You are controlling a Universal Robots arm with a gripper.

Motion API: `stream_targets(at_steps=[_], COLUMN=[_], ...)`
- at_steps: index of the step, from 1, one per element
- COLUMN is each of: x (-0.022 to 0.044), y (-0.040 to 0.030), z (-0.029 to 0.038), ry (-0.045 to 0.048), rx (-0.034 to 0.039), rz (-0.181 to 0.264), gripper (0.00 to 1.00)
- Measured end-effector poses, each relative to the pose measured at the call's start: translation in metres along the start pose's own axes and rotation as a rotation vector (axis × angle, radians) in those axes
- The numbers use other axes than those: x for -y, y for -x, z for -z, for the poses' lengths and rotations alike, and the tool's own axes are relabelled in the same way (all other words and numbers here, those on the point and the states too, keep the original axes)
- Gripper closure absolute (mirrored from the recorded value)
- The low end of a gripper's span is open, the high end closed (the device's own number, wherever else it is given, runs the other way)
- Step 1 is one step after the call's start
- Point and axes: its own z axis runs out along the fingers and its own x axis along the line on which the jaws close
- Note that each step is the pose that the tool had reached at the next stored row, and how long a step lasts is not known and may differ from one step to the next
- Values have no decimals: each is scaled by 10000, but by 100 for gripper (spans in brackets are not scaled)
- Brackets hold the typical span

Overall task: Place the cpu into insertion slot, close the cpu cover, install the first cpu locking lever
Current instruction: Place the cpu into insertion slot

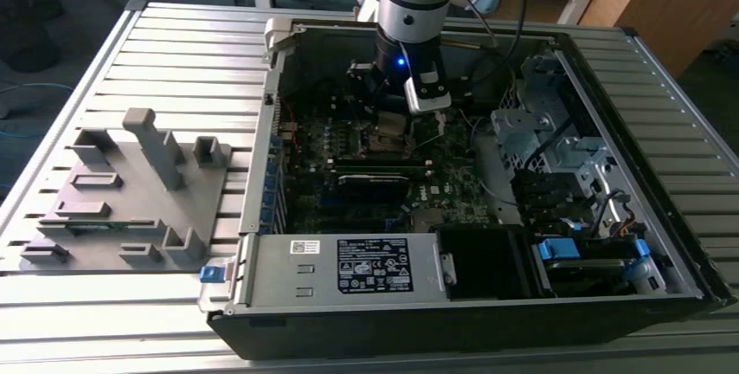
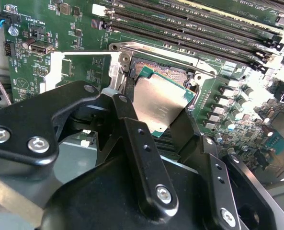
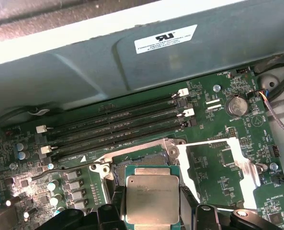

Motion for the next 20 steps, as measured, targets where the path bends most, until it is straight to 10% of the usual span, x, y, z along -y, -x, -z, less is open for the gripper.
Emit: stream_targets(at_steps=[7,10,20], x=[0,1,1], y=[0,0,0], z=[3,-7,-8], ry=[1,5,10], rx=[43,107,137], rz=[-722,-1807,-2305], gripper=[46,46,46])
